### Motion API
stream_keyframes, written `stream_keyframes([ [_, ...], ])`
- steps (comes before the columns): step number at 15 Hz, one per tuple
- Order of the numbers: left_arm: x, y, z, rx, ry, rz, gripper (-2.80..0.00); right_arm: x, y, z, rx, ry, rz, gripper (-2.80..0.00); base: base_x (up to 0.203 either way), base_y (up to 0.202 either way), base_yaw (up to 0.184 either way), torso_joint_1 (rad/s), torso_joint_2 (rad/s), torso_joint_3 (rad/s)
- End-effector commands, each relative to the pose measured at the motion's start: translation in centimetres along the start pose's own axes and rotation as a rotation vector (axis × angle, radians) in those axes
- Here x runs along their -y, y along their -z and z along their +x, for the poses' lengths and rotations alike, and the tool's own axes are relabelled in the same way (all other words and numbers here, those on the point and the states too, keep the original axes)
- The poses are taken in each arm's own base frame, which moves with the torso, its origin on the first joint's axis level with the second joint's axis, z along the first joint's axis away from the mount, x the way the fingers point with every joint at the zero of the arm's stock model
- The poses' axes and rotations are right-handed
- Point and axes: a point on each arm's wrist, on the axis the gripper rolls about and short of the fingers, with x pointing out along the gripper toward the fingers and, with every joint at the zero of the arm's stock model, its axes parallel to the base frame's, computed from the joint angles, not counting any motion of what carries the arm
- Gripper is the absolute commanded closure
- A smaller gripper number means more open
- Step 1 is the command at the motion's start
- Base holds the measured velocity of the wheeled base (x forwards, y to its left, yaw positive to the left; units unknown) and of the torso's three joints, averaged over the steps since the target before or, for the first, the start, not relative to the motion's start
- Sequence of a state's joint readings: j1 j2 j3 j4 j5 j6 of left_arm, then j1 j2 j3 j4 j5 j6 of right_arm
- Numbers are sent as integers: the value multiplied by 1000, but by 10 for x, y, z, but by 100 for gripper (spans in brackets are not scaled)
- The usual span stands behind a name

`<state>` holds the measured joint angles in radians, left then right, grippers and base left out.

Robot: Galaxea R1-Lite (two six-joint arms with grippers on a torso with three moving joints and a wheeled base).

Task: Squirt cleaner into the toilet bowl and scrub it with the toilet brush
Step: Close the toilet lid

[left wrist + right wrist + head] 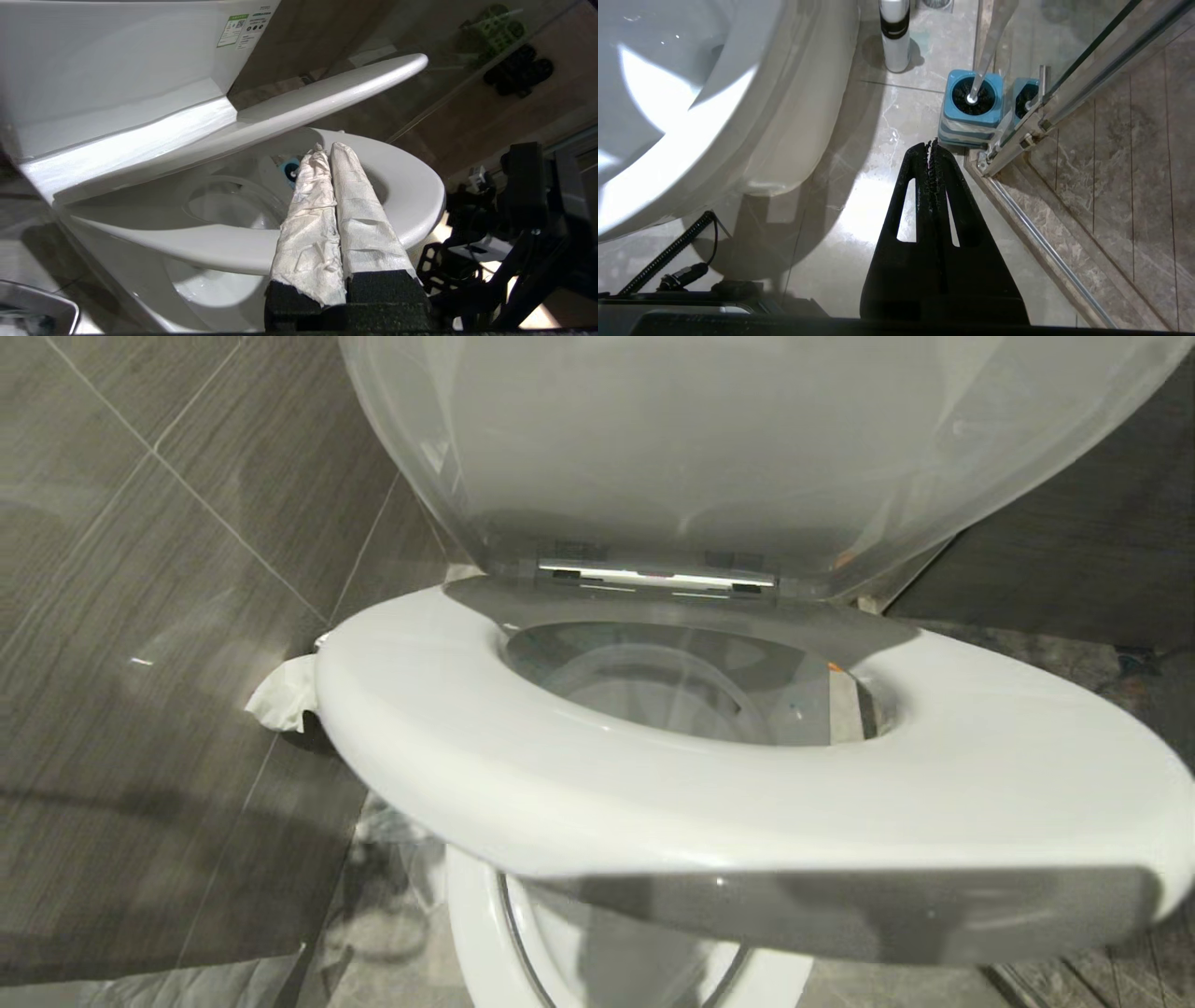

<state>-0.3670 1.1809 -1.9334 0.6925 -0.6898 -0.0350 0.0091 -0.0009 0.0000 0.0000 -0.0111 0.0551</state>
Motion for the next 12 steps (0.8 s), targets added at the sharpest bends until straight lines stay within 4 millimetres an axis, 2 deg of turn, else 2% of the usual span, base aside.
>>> stream_keyframes([
  [1, 0, 5, 0, -29, -2, 5, 0, 0, 0, 0, -1, 0, 0, 0, 0, 0, 0, 2, 2, 175],
  [9, 23, 25, -29, -146, -23, 24, 0, 0, 0, 0, 1, 0, 0, 0, 0, 0, 0, 2, 0, 200],
  [12, 26, 28, -34, -170, -27, 7, 0, 0, 0, 0, -1, 1, 0, 0, 0, 0, 0, -1, 2, 201],
])
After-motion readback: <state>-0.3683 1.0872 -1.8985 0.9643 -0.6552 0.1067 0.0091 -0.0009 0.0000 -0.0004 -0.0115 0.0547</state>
